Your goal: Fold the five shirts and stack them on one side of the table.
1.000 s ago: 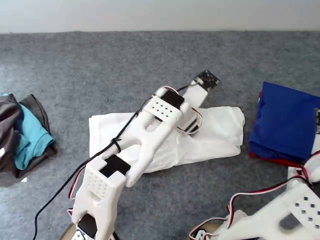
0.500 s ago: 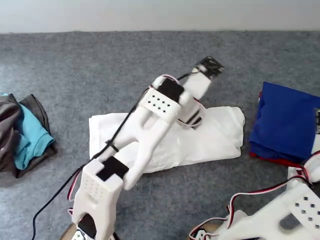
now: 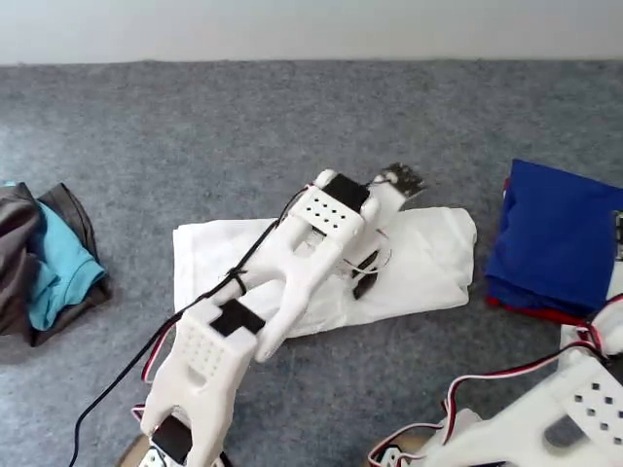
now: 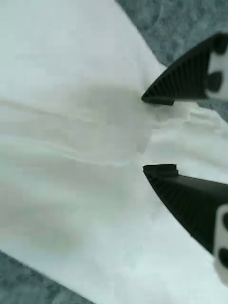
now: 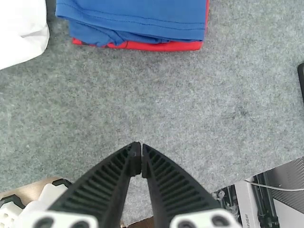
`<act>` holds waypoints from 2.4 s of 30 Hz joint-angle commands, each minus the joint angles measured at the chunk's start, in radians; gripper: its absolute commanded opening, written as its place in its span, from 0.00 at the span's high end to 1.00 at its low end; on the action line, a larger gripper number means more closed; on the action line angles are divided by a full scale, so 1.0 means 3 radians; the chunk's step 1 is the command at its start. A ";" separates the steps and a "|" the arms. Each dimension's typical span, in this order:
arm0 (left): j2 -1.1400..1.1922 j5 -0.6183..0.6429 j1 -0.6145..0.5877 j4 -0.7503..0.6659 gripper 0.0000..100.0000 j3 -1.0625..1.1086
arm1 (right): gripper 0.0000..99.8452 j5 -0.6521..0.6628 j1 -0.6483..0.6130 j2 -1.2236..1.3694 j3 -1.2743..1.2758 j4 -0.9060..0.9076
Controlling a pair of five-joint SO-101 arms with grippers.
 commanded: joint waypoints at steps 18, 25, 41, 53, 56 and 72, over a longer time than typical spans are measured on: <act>-0.0215 0.0184 0.0118 0.0650 0.79 -0.1025 | 0.99 -0.0010 0.0069 -0.0079 -0.0026 0.0130; -0.0506 0.0174 0.0036 0.0384 0.79 -0.0033 | 0.99 0.0220 0.0494 -0.0079 -0.0005 0.0125; -0.0931 0.0332 0.0072 0.0184 0.79 0.0171 | 0.99 0.0394 0.0519 -0.0079 -0.0005 0.0125; -0.1913 0.0332 -0.1406 0.0655 0.79 0.0330 | 0.99 0.0394 0.0519 -0.0079 -0.0005 0.0125; -0.2184 0.0292 -0.1816 0.0644 0.79 0.0647 | 0.99 0.0404 0.0519 -0.0079 -0.0005 0.0125; -0.2215 -0.0031 -0.2450 -0.0946 0.75 0.2908 | 0.99 0.0414 0.0529 -0.0079 -0.0005 0.0125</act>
